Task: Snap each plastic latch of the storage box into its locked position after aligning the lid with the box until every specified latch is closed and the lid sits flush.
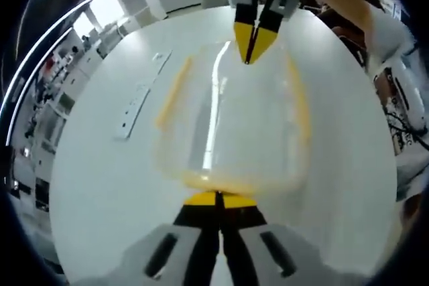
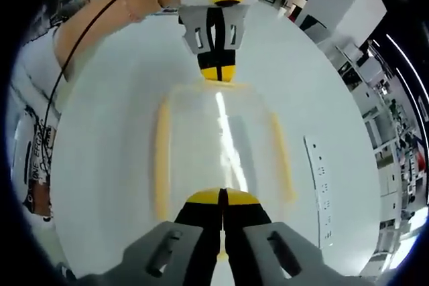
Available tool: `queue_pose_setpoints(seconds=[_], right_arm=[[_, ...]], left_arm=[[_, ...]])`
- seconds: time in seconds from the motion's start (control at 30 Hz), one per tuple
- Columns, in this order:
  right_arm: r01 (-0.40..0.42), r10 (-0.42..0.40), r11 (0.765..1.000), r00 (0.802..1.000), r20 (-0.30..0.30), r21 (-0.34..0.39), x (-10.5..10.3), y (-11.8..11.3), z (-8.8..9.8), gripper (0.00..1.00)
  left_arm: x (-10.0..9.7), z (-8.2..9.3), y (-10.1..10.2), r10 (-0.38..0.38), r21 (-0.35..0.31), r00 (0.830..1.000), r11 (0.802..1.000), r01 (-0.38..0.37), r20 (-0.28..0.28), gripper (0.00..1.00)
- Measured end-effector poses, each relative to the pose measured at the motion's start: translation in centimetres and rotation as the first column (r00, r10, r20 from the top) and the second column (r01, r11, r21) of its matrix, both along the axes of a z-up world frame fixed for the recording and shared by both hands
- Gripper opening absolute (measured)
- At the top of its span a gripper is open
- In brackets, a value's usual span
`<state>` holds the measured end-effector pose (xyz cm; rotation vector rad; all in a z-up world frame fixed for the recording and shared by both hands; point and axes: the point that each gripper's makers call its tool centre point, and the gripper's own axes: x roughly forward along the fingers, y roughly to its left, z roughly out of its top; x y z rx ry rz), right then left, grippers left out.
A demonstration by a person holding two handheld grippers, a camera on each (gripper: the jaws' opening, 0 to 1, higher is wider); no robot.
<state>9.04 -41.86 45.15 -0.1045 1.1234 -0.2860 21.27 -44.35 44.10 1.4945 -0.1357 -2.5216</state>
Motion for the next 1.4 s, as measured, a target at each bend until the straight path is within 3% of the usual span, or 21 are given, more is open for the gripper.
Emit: queue_pose_setpoints(seconds=[0.07, 0.1, 0.13, 0.17, 0.2, 0.23, 0.3, 0.33, 0.43, 0.6, 0.67, 0.77, 0.9, 1.03, 1.1, 1.13, 1.27, 1.4], right_arm=[[0.003, -0.003, 1.000, 1.000, -0.009, 0.003, 0.1, 0.0, -0.1, 0.00], [0.004, -0.004, 1.000, 1.000, -0.016, 0.001, 0.2, 0.1, 0.0, 0.00], [0.007, -0.008, 1.000, 1.000, -0.021, -0.006, 0.2, 0.0, -0.1, 0.00], [0.011, -0.011, 1.000, 1.000, -0.027, -0.018, 0.3, 0.1, 0.0, 0.00], [0.015, -0.016, 1.000, 1.000, -0.026, -0.026, 0.3, 0.1, 0.0, 0.00], [0.021, -0.022, 0.999, 1.000, -0.021, -0.031, 0.2, 0.1, 0.1, 0.00], [0.052, -0.052, 0.998, 0.999, 0.012, -0.020, 0.3, 0.0, 0.2, 0.00], [0.059, -0.059, 0.998, 0.998, 0.023, -0.016, 0.3, 0.0, 0.2, 0.00], [0.078, -0.078, 0.997, 0.996, 0.045, -0.003, 0.3, 0.0, 0.5, 0.00], [0.079, -0.078, 0.997, 0.996, 0.038, -0.010, 0.6, 0.2, 0.7, 0.00], [0.071, -0.071, 0.997, 0.997, 0.023, -0.016, 0.6, 0.2, 0.8, 0.00], [0.064, -0.064, 0.998, 0.998, 0.007, -0.020, 0.7, 0.2, 0.9, 0.00], [0.062, -0.062, 0.997, 0.998, 0.000, -0.035, 0.6, 0.1, 1.1, 0.00], [0.049, -0.049, 0.998, 0.999, 0.006, -0.049, 0.6, 0.1, 1.2, 0.00], [-0.063, 0.063, 0.998, 0.998, -0.029, -0.013, 0.8, 1.3, 1.2, 0.00], [-0.075, 0.075, 0.997, 0.997, -0.023, -0.004, 1.0, 1.4, 1.4, 0.00], [-0.022, 0.019, 0.996, 0.999, -0.037, -0.081, 0.4, -1.9, 2.7, 0.00], [0.009, -0.016, 0.995, 0.998, -0.068, -0.098, -0.3, -4.7, 2.6, 0.04]], left_arm=[[0.0, -0.8, -0.5, -0.023, -0.005, 0.999, 1.000, 0.023, 0.037, 0.00], [0.1, -1.6, 0.1, -0.052, 0.053, 0.997, 0.997, 0.049, 0.060, 0.00], [0.3, -1.9, -0.3, -0.050, 0.026, 0.993, 0.999, 0.048, 0.105, 0.00], [0.2, -2.4, 0.0, -0.081, 0.032, 0.990, 0.996, 0.078, 0.115, 0.00], [0.1, -2.8, 0.3, -0.067, 0.066, 0.991, 0.996, 0.060, 0.115, 0.00], [0.1, -2.7, 0.0, -0.047, 0.059, 0.992, 0.997, 0.041, 0.115, 0.00], [0.2, -1.7, -0.6, 0.002, 0.046, 0.998, 0.999, -0.005, 0.066, 0.00], [0.7, -0.9, -0.8, 0.033, 0.009, 0.998, 0.999, -0.034, 0.061, 0.00], [3.1, 1.1, -2.2, 0.128, -0.071, 0.985, 0.990, -0.121, 0.112, 0.00], [1.8, 4.9, -0.9, 0.147, -0.088, 0.989, 0.985, -0.146, -0.001, 0.00], [0.0, 6.1, 0.0, 0.116, -0.081, 0.991, 0.989, -0.120, -0.060, 0.00], [-2.3, 6.9, 0.8, 0.078, -0.093, 0.992, 0.992, -0.088, -0.103, 0.00], [-5.7, 6.0, 1.0, 0.051, -0.052, 0.991, 0.997, -0.058, -0.122, 0.00], [-6.7, 4.4, 1.2, 0.036, -0.027, 0.996, 0.999, -0.038, -0.085, 0.00], [-6.6, 3.8, 1.3, 0.034, -0.005, 0.997, 0.999, -0.035, -0.071, 0.00], [-6.6, 3.6, 1.3, 0.036, -0.001, 0.997, 0.999, -0.036, -0.066, 0.00], [-6.3, 3.3, 1.4, 0.044, 0.012, 0.995, 0.999, -0.043, -0.085, 0.00], [-6.0, 3.1, 1.7, 0.043, 0.018, 0.995, 0.999, -0.042, -0.092, 0.00]])
